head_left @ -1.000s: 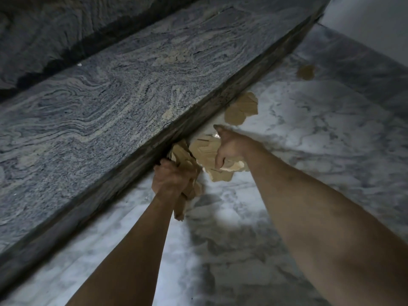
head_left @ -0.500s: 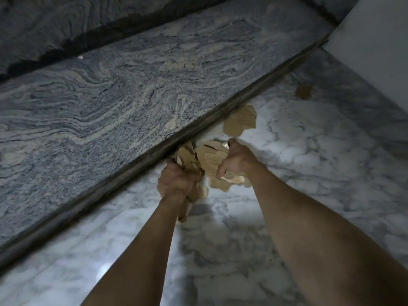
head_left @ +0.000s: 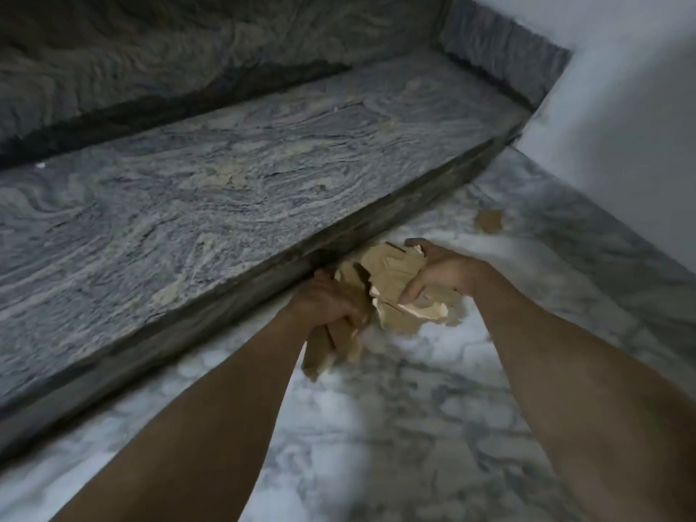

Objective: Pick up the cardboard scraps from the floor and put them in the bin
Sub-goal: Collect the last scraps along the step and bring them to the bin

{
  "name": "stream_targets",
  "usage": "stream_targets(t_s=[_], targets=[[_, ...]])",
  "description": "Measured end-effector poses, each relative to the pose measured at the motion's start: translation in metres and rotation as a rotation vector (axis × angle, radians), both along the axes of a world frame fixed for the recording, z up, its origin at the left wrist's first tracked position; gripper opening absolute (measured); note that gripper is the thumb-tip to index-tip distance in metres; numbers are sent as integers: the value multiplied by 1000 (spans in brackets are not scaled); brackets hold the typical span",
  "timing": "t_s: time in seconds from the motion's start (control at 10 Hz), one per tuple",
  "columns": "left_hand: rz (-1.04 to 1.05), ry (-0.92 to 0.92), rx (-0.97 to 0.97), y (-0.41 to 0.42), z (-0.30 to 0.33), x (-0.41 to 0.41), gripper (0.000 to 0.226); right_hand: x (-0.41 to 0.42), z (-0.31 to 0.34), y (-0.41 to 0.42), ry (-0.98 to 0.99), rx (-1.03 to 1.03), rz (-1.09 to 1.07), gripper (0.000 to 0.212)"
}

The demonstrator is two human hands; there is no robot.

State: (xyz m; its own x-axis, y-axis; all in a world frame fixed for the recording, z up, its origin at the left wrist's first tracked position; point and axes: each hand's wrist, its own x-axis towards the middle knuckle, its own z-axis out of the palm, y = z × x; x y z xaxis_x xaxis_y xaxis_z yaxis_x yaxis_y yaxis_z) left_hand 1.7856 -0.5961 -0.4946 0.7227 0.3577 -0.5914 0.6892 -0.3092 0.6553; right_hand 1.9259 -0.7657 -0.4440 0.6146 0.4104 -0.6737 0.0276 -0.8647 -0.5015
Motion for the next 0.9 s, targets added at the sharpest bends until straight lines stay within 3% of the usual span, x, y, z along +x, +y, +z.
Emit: stream_targets(t_s=[0.2, 0.4, 0.6, 0.7, 0.8, 0.9], targets=[[78, 22, 157, 4, -69, 18, 104, 27, -36, 42, 14, -110, 208, 144], [254, 82, 104, -26, -1, 4, 62, 17, -33, 56, -161, -132, 245, 126], [315, 138, 176, -38, 2, 3, 59, 6, -39, 41, -229, 10, 183, 112], [323, 128, 168, -41, -1, -1, 52, 5, -43, 29, -176, 59, 85, 95], [305, 95, 159, -47, 7, 14, 56, 22, -46, 4, -31, 182, -145, 97], [245, -18, 122, -59, 12, 62, 55, 66, -42, -30, -14, 315, -461, 84]])
